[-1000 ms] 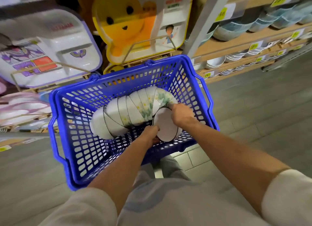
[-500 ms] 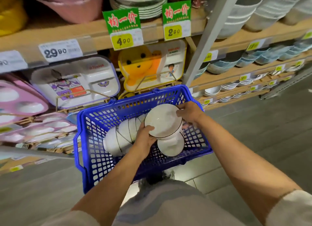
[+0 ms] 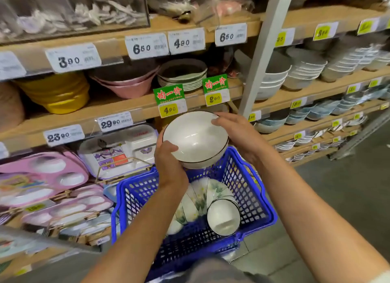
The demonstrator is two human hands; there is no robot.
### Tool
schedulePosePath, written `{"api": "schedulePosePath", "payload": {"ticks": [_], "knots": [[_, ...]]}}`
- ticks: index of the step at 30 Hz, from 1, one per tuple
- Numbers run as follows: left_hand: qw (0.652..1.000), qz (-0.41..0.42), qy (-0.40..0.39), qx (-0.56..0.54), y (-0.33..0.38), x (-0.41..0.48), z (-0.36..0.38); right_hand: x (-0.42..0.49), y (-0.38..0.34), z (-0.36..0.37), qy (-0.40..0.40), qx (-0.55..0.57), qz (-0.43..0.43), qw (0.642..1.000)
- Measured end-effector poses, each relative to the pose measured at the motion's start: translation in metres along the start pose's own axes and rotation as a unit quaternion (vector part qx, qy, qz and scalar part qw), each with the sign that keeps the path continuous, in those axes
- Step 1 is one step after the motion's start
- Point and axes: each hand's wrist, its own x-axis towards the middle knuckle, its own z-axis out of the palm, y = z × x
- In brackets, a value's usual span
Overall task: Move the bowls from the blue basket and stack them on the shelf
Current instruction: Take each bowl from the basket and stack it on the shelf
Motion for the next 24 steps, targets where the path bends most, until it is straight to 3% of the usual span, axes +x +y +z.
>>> {"api": "schedulePosePath", "payload": {"ticks": [8, 15, 24], "knots": [[0.998, -0.005, -0.041, 0.039, 0.041, -0.016, 0.022, -0.011, -0.021, 0.011, -0.017, 0.234, -0.062, 0.97], [0.997, 0.003, -0.06, 0.051, 0.034, -0.037, 0.072, -0.033, -0.035, -0.033, 0.046, 0.279, -0.096, 0.954], [0.991, -0.032, -0.124, 0.034, -0.03, -0.08, 0.181, -0.08, -0.053, -0.16, 0.138, 0.286, -0.1, 0.943]]}}
